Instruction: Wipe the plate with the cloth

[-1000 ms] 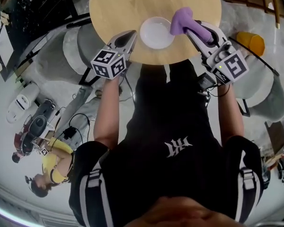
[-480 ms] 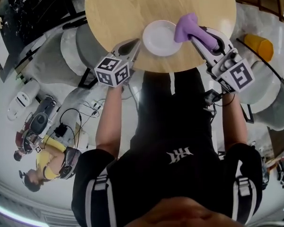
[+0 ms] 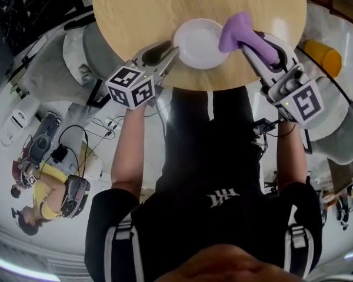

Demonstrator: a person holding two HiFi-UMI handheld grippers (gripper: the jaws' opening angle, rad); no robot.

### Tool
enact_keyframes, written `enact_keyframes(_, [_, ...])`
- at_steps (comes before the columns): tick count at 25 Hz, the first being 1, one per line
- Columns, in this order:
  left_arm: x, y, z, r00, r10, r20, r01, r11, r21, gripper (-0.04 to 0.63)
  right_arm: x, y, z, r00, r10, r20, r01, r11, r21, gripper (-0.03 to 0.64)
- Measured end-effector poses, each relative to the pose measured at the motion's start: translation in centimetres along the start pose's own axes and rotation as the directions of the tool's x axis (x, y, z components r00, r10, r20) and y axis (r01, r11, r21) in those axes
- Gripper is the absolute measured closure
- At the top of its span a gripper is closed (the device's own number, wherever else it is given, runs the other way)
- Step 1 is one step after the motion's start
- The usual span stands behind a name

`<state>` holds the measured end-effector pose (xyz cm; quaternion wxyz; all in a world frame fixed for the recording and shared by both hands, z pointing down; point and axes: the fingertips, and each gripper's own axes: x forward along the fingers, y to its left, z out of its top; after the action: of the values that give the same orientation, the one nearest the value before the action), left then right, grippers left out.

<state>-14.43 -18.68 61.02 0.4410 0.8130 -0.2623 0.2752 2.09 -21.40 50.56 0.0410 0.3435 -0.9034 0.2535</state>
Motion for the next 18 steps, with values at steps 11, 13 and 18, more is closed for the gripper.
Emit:
enact_keyframes(11, [0.7, 0.0, -0.4, 0.999, -0.042, -0.012, 0.042, 0.999, -0.019, 0.402, 0.0, -0.2, -1.2, 1.0, -0.007, -0.004, 0.008, 1.0, 0.012, 0.52])
enact_keyframes(13, [0.8, -0.2, -0.5, 0.999, -0.046, -0.011, 0.046, 0.999, -0.03, 0.414, -0.1, -0.1, -1.1, 1.0, -0.005, 0.002, 0.005, 1.0, 0.015, 0.52])
enact_keyframes(18, [1.1, -0.2, -0.5, 0.999, -0.049, -0.023, 0.048, 0.999, -0.022, 0.466, -0.4, -0.2, -1.0, 1.0, -0.009, 0.013, 0.009, 1.0, 0.015, 0.52])
